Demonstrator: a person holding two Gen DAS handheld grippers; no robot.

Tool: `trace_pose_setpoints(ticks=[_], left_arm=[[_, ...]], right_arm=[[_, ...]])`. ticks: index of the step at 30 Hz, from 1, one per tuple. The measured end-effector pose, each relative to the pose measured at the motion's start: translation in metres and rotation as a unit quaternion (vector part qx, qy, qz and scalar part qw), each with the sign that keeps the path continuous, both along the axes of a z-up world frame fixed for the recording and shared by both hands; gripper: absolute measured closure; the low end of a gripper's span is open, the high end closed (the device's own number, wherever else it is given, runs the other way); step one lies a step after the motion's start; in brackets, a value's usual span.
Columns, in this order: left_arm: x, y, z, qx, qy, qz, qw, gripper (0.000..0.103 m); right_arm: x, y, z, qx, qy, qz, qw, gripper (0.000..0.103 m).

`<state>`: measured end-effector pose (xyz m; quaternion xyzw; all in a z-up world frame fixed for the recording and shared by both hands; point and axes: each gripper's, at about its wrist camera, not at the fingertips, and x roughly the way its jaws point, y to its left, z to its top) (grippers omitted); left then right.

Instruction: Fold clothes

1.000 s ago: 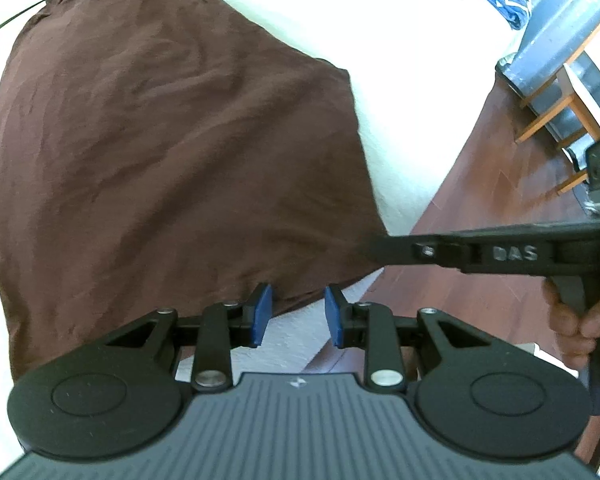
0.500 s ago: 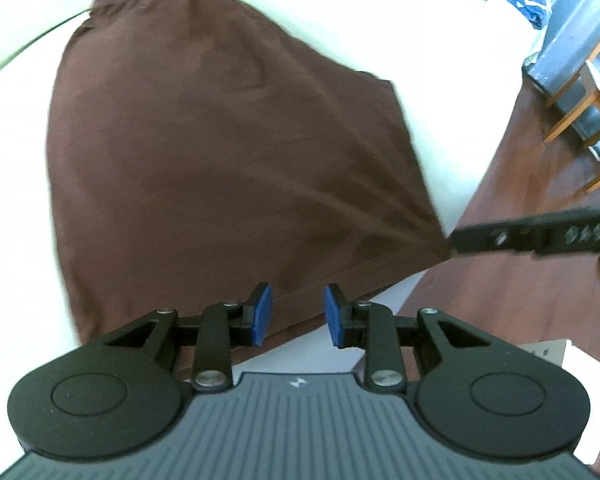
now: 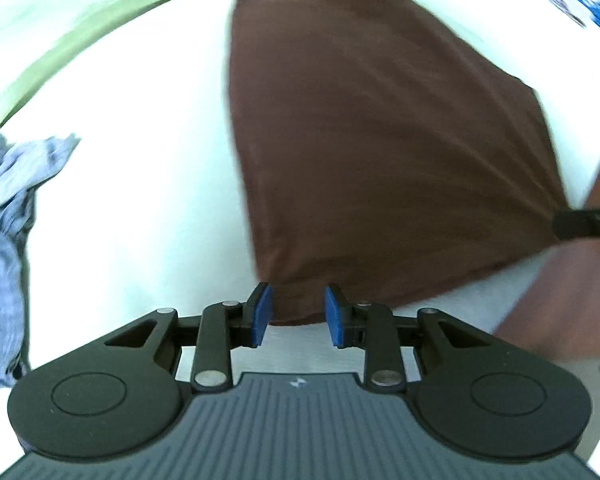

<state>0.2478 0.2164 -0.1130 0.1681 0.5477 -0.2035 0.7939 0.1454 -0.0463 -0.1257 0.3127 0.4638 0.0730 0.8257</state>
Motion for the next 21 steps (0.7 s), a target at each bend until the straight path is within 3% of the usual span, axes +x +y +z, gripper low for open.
trace_pose_setpoints(ticks=[5, 6, 7, 12, 16, 21], left_arm=[[0.000, 0.007, -0.013, -0.014, 0.009, 0.020, 0.9997, 0.070], [-0.001, 0.009, -0.012, -0.020, 0.006, 0.023, 0.9995, 0.078], [-0.001, 0.010, -0.012, -0.025, 0.006, 0.026, 0.9993, 0.093], [-0.004, 0.020, -0.008, -0.048, 0.002, 0.034, 0.9983, 0.094], [-0.001, 0.030, -0.007, -0.058, 0.012, 0.038, 0.9975, 0.087], [-0.004, 0.036, -0.002, -0.078, 0.006, 0.034, 0.9964, 0.089]], right_arm=[[0.015, 0.007, -0.005, -0.009, 0.000, 0.007, 1.000, 0.079], [0.018, 0.009, -0.006, -0.012, 0.001, 0.009, 1.000, 0.079], [0.021, 0.010, -0.006, -0.014, 0.002, 0.011, 1.000, 0.079], [0.032, 0.024, -0.003, -0.023, 0.003, 0.027, 0.999, 0.077], [0.044, 0.038, 0.000, -0.027, 0.002, 0.045, 0.999, 0.074], [0.074, 0.064, 0.013, -0.034, -0.034, 0.066, 0.997, 0.072]])
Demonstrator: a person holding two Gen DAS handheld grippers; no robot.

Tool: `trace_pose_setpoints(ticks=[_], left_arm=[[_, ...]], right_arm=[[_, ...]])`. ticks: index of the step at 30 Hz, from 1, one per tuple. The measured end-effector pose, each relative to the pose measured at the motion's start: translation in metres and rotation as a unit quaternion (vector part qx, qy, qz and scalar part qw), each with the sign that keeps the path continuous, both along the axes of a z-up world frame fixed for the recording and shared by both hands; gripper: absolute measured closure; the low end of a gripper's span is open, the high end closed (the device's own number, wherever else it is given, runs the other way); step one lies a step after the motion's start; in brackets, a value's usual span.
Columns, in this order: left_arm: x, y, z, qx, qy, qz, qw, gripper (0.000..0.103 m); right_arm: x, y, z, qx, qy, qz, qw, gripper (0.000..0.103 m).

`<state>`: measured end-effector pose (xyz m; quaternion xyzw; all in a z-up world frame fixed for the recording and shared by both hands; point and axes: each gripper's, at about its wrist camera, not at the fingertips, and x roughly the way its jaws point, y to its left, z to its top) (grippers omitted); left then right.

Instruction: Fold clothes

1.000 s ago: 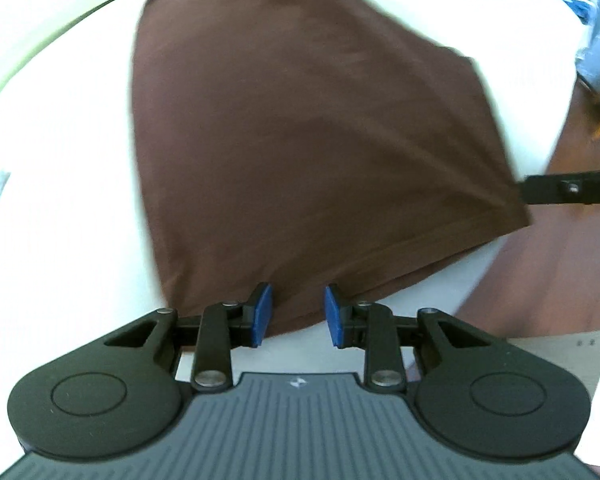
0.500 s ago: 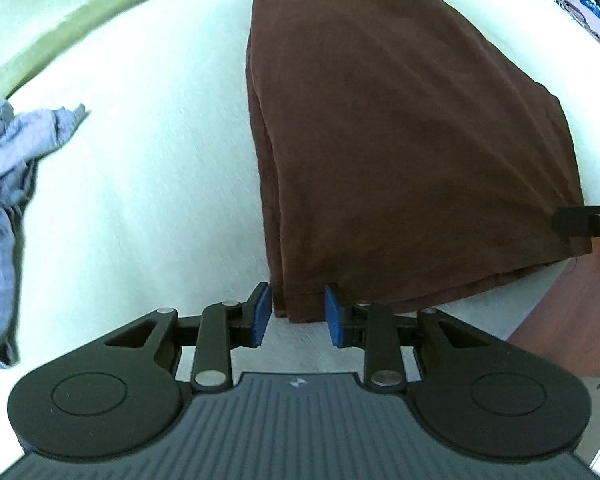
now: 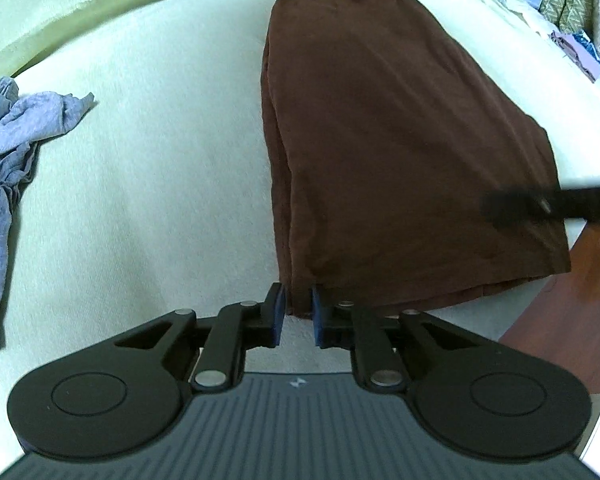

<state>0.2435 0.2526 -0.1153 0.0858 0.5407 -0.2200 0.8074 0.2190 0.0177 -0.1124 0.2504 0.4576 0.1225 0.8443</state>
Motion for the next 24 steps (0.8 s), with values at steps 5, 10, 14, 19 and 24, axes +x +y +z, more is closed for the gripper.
trace_pose_setpoints(ticks=[5, 10, 14, 19, 24], left_arm=[[0.000, 0.003, 0.001, -0.025, -0.003, -0.015, 0.9996, 0.102], [0.005, 0.015, -0.006, -0.049, 0.009, -0.002, 0.9988, 0.103], [0.008, 0.026, -0.009, -0.062, 0.020, 0.001, 0.9979, 0.103], [0.012, 0.034, -0.012, -0.077, 0.029, -0.004, 0.9966, 0.103], [0.011, 0.040, -0.015, -0.089, 0.032, -0.009, 0.9954, 0.103]], right_arm=[[0.051, 0.045, 0.012, -0.033, -0.034, 0.027, 0.999, 0.076], [0.078, 0.086, 0.003, -0.063, 0.003, 0.036, 0.997, 0.077], [0.087, 0.121, -0.005, -0.131, 0.045, 0.037, 0.990, 0.093], [0.086, 0.144, -0.015, -0.195, 0.076, 0.023, 0.978, 0.102], [0.085, 0.152, -0.011, -0.200, 0.061, 0.032, 0.977, 0.103]])
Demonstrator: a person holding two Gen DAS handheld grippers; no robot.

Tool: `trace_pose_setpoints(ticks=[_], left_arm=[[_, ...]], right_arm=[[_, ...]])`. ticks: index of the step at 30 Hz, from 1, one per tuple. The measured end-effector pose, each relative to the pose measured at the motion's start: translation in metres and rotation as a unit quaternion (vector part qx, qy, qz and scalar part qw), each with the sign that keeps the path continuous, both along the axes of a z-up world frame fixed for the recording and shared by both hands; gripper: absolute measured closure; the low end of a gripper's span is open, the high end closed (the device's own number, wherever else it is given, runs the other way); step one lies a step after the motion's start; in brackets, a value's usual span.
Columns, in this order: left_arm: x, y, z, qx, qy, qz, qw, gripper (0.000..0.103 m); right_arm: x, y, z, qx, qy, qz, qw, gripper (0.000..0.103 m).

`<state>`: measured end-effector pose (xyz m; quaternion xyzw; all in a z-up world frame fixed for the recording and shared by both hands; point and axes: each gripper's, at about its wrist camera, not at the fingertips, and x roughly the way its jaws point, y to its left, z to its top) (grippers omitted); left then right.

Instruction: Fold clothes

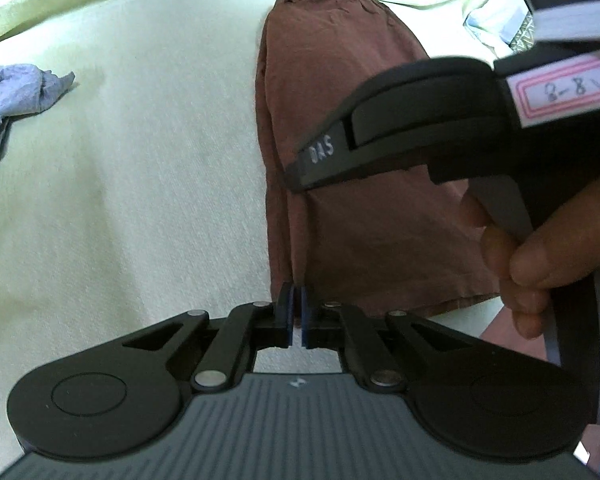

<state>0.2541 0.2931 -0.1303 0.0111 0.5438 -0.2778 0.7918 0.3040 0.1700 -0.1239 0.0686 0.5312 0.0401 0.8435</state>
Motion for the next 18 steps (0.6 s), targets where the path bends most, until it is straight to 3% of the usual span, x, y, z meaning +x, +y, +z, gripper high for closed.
trace_pose_setpoints(ticks=[6, 8, 14, 16, 18], left_arm=[[-0.003, 0.004, -0.005, 0.006, 0.006, -0.007, 0.9999, 0.103], [-0.002, 0.007, 0.001, 0.008, 0.016, -0.006, 0.9998, 0.103], [0.000, 0.010, 0.031, -0.011, 0.007, -0.014, 0.9998, 0.103], [0.004, 0.000, 0.035, -0.028, 0.001, -0.031, 0.9991, 0.103], [0.007, -0.013, 0.026, -0.022, 0.004, -0.046, 0.9987, 0.102]], right_arm=[[0.003, 0.006, -0.009, -0.018, 0.002, 0.033, 0.999, 0.103], [0.006, 0.002, -0.006, -0.001, 0.006, 0.039, 0.999, 0.094], [-0.019, -0.038, 0.036, 0.056, -0.011, -0.003, 0.998, 0.091], [-0.030, -0.057, 0.039, 0.067, -0.008, -0.023, 0.997, 0.091], [-0.038, -0.072, 0.026, 0.066, 0.014, -0.040, 0.997, 0.091]])
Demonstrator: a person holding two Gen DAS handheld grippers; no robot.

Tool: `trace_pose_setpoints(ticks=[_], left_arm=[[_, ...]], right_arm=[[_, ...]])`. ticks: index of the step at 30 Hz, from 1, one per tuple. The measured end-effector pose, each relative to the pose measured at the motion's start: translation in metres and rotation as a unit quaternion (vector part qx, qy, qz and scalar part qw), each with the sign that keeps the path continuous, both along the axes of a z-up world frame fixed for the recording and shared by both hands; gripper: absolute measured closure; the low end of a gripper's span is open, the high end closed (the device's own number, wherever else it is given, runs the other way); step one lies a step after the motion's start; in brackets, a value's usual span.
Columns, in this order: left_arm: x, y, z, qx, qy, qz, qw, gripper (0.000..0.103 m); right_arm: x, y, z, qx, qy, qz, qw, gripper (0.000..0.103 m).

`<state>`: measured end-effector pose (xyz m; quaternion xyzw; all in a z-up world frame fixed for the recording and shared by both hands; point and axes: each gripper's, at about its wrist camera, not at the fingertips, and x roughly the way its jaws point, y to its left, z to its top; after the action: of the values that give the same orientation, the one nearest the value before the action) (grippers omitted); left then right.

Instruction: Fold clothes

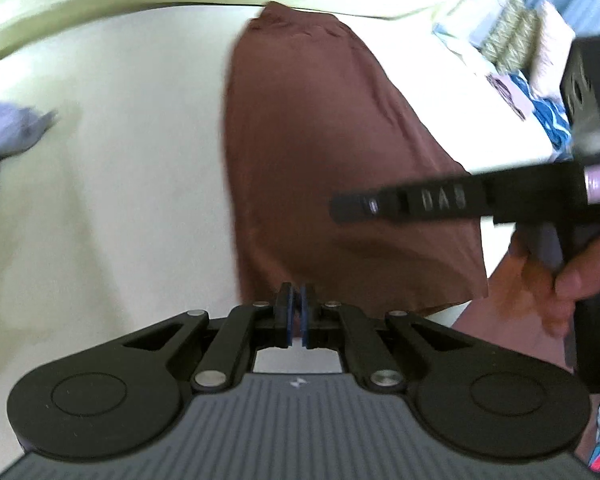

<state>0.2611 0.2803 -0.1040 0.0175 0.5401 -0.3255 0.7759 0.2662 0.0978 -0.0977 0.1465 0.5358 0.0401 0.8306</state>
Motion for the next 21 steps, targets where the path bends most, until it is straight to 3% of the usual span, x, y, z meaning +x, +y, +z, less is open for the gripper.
trace_pose_setpoints(ticks=[3, 6, 8, 11, 13, 17, 19, 21], left_arm=[[0.005, -0.028, -0.022, 0.043, 0.026, -0.012, 0.9987, 0.102], [0.009, -0.018, -0.006, 0.058, 0.027, 0.010, 0.9979, 0.101], [-0.004, 0.008, -0.005, 0.090, 0.030, 0.027, 0.9951, 0.100], [-0.020, 0.022, -0.003, 0.179, 0.037, 0.069, 0.9807, 0.100], [-0.029, 0.047, 0.004, 0.227, 0.052, 0.134, 0.9632, 0.100], [-0.038, 0.048, 0.025, 0.234, 0.042, 0.214, 0.9474, 0.100], [-0.036, 0.035, 0.038, 0.214, 0.028, 0.239, 0.9465, 0.100], [-0.032, 0.011, 0.040, 0.193, 0.012, 0.252, 0.9481, 0.100]], right_arm=[[-0.003, -0.009, -0.027, -0.009, 0.036, 0.011, 0.999, 0.097], [-0.005, -0.015, -0.012, 0.017, 0.011, 0.031, 0.999, 0.095], [-0.006, -0.019, -0.008, 0.040, 0.008, 0.042, 0.998, 0.095], [-0.010, -0.016, -0.011, 0.084, 0.006, 0.093, 0.992, 0.095], [-0.011, -0.007, -0.012, 0.109, -0.011, 0.143, 0.984, 0.095], [-0.005, 0.021, -0.034, 0.111, -0.008, 0.222, 0.969, 0.095], [-0.001, 0.035, -0.041, 0.107, -0.018, 0.272, 0.956, 0.095], [-0.001, 0.026, -0.026, 0.127, -0.050, 0.281, 0.950, 0.095]])
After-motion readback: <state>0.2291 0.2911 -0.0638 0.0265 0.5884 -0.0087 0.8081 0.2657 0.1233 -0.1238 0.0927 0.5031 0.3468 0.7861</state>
